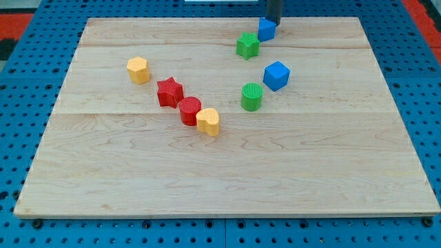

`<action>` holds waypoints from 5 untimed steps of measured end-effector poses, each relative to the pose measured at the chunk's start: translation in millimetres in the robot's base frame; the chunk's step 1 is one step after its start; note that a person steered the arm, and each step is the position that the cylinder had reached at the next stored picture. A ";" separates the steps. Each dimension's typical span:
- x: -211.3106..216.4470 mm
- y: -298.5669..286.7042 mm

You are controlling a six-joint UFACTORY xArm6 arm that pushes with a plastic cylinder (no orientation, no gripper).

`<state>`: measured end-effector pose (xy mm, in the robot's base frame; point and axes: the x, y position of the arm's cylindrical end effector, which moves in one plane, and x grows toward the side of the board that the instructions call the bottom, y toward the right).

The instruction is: Put the triangle to the top right of the cube

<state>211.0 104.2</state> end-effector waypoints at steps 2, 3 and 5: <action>5.4 -1.1; -17.0 -3.4; -5.4 -38.8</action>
